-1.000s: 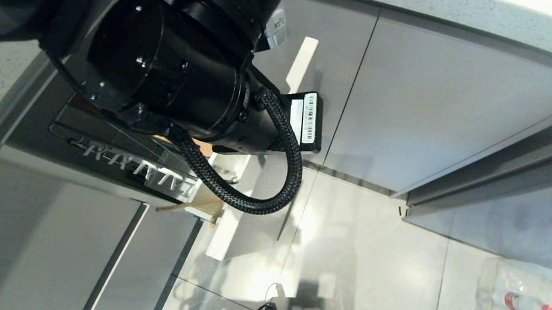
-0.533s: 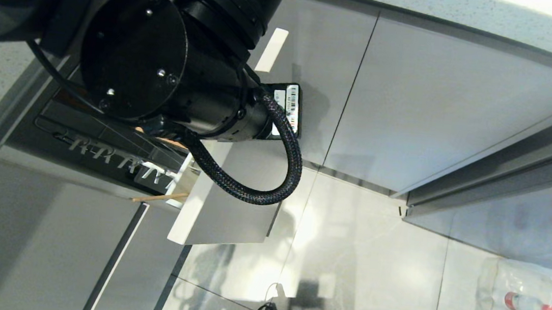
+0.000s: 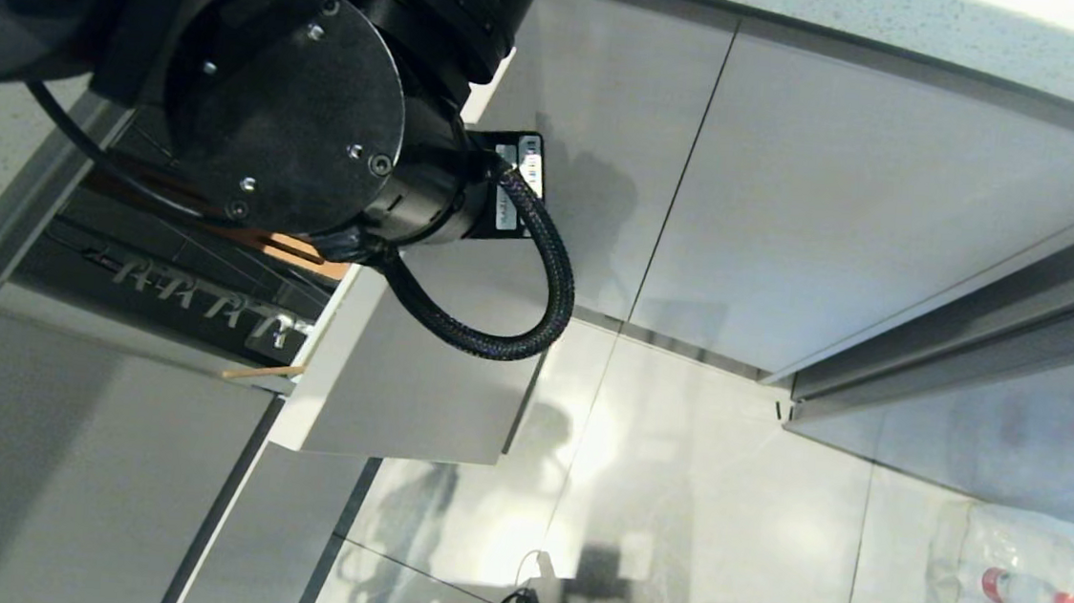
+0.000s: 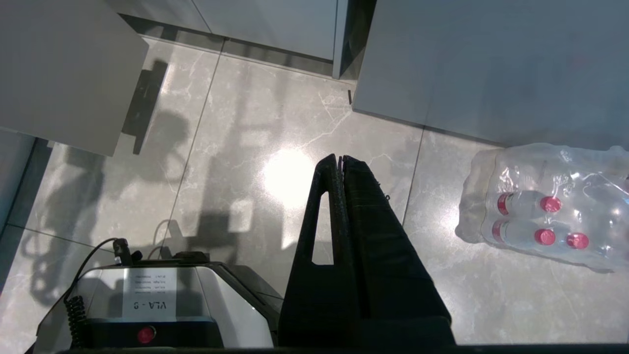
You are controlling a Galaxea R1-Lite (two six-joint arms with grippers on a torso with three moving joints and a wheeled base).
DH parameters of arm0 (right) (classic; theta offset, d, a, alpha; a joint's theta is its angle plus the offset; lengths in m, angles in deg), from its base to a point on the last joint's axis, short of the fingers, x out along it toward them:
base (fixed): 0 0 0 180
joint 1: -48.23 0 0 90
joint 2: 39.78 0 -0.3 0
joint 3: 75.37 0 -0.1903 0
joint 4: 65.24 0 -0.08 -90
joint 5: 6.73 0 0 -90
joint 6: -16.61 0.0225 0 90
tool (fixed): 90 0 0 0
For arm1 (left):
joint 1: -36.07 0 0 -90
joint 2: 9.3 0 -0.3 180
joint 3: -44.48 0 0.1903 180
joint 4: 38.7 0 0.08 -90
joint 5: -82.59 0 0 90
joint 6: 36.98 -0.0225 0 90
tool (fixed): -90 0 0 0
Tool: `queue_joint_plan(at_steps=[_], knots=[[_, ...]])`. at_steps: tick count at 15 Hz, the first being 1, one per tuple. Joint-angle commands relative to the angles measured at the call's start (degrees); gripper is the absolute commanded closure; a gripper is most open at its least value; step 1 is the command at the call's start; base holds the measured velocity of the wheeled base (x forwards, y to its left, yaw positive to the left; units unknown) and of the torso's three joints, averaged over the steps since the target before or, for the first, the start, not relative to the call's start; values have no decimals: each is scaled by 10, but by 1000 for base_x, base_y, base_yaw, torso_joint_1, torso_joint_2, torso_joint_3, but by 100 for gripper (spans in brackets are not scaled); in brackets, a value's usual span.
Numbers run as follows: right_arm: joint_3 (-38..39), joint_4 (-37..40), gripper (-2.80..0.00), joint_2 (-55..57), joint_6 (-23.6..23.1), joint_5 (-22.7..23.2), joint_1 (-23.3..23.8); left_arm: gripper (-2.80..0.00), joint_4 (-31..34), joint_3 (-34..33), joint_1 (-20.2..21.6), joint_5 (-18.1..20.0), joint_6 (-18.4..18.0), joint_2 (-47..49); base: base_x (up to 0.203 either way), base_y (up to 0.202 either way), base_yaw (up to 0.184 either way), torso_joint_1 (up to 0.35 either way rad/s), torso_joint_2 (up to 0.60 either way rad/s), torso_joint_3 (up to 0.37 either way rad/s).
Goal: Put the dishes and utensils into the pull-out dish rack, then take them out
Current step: Close the cupboard
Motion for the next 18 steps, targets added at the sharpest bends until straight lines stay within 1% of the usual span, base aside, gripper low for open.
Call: queue_joint_plan(at_steps=[1,5,6,9,18], knots=[[0,0,0,0,0,-1,0,0,3,0,9,-10,1,1,0,0,0,0,0,0],[0,0,0,0,0,0,0,0,3,0,42,-25,-11,-1,0,0,0,0,0,0],[0,0,0,0,0,0,0,0,3,0,49,-34,-16,-3,0,0,0,0,0,0],[0,0,0,0,0,0,0,0,4,-1,62,-53,-18,-3,0,0,0,0,0,0],[0,0,0,0,0,0,1,0,4,-1,141,-70,-43,-45,0,0,0,0,0,0]])
